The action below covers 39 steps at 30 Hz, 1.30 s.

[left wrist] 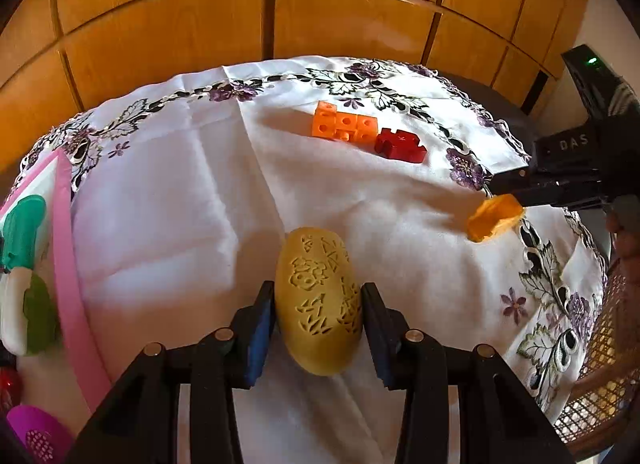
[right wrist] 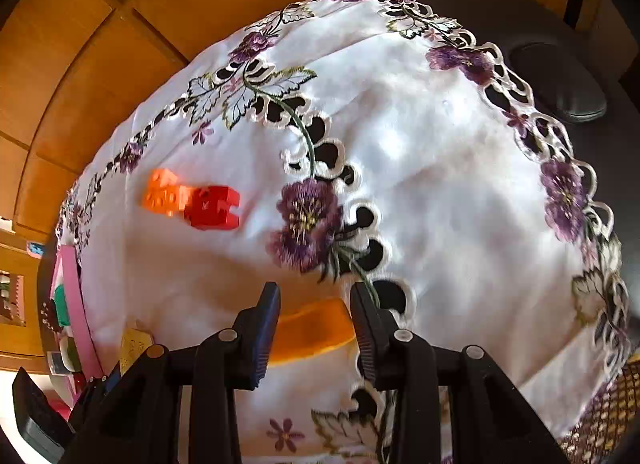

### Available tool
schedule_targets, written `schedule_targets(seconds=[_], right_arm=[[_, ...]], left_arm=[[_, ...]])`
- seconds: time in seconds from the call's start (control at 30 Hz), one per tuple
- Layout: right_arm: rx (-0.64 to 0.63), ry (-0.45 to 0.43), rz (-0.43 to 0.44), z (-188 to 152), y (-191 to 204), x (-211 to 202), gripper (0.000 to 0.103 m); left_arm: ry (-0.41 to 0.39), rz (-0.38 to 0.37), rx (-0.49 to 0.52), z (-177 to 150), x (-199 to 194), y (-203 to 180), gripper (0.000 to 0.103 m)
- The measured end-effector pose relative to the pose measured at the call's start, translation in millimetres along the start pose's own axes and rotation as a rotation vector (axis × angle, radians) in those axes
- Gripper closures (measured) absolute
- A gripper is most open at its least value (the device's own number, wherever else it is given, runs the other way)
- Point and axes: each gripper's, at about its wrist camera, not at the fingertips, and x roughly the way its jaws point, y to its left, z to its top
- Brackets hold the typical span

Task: Organize rigid objects
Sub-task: 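Grasp the orange plastic piece with the right tool while the left tool holds the sponge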

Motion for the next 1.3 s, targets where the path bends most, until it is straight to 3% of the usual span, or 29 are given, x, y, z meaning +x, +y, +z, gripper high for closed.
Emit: schedule_targets(seconds=[0.17, 0.27, 0.37, 0.5, 0.77, 0.87, 0.9, 1.03, 1.17, 1.3], right_arm=[[-0.063, 0.041, -0.036, -9, 16, 4, 0.059], [-0.041, 0.115, 0.109, -11, 23, 9, 0.059], [0.013, 0.109, 0.284, -7, 26, 7, 0.059], [-0.086, 0.072, 0.152, -8, 35, -8, 0.059], [-0.132, 0.171, 0.214, -36, 46, 4, 0.059], [-0.144, 0.159, 0.169, -34, 59, 21, 0.062], [-0.179, 0.149, 0.162, -33, 67, 25, 0.071], [-0.360, 0.072, 0.085, -30, 95, 28, 0.077], [-0.558, -0.009, -0.030, -33, 115, 34, 0.077], [-0.647, -0.023, -0.115, -40, 118, 47, 0.077]], left_arm=[[-0.012, -0.015, -0.012, -2, 0, 3, 0.060], [-0.020, -0.008, 0.001, -4, 1, 1, 0.062], [-0.027, -0.011, 0.005, -5, 0, 2, 0.062], [-0.036, -0.019, 0.000, -6, 0, 4, 0.062], [-0.052, -0.031, -0.027, -8, -1, 6, 0.062], [-0.051, -0.035, -0.034, -8, -2, 7, 0.062], [-0.050, -0.035, -0.034, -8, -2, 7, 0.062], [-0.053, -0.031, -0.037, -8, -2, 6, 0.062], [-0.055, -0.029, -0.038, -8, -1, 6, 0.062], [-0.059, -0.029, -0.049, -9, -1, 7, 0.062]])
